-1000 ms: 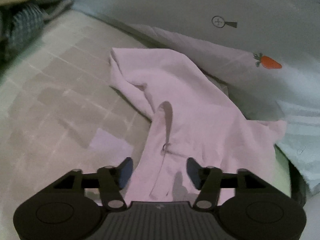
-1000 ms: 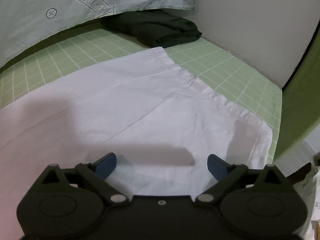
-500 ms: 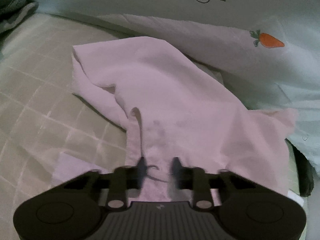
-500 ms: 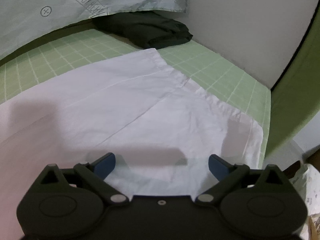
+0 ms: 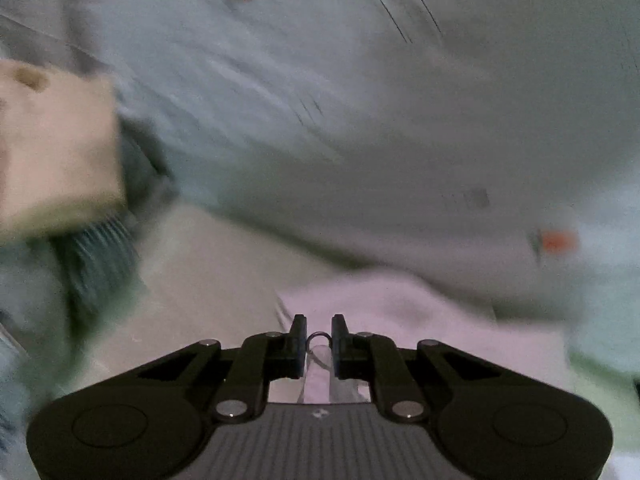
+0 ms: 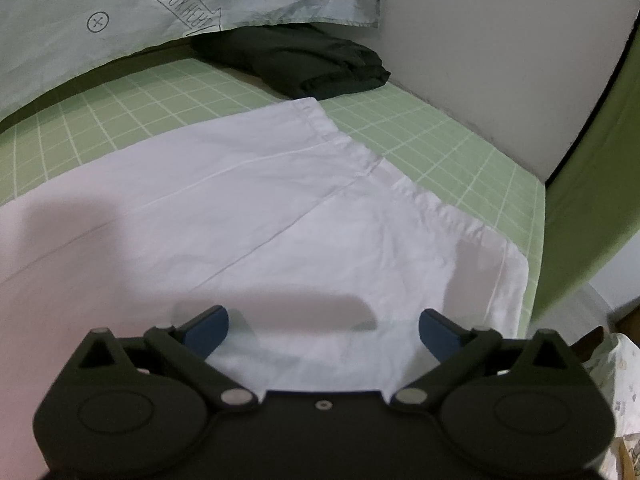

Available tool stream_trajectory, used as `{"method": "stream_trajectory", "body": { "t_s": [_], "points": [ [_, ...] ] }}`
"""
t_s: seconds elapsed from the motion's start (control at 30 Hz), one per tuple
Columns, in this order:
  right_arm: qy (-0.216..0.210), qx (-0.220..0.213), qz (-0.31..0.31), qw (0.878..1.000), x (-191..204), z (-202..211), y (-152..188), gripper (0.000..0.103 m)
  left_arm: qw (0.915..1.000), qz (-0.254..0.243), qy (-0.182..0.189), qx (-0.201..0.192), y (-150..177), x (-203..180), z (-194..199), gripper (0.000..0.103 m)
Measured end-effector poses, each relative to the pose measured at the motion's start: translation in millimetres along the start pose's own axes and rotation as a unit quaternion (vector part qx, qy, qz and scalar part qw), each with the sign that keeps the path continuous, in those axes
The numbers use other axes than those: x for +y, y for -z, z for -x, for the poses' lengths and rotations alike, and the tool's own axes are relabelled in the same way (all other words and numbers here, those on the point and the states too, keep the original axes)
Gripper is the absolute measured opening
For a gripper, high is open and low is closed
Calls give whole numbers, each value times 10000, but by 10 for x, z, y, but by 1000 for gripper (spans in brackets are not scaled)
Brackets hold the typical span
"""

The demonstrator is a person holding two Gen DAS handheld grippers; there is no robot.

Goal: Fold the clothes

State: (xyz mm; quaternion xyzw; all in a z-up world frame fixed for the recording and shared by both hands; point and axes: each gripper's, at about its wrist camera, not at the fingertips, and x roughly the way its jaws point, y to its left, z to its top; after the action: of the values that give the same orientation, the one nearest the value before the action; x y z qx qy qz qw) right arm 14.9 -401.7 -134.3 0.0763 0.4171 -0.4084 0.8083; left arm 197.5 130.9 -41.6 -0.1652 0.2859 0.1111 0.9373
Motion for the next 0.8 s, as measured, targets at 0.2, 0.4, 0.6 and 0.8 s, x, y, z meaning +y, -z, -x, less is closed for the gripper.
{"method": "stream_trajectory", "body": {
  "t_s": [0.2,0.4,0.6,0.8],
  "points": [
    [5,1,-45,10000,4,-7,1,102,9939,-213,-320,-1036,-560,83,392,13],
    [19,-23,-41,10000,-1,-9,1,103,9943,-138,-713,-776,-497,186,169,1],
    [12,-28,-69,10000,-15,-15,0,103,9976,171,-643,215,-18,404,58,20],
    [60,-75,-8,10000,8,-5,10,103,9855,800,-926,1172,704,778,261,30]
  ]
}}
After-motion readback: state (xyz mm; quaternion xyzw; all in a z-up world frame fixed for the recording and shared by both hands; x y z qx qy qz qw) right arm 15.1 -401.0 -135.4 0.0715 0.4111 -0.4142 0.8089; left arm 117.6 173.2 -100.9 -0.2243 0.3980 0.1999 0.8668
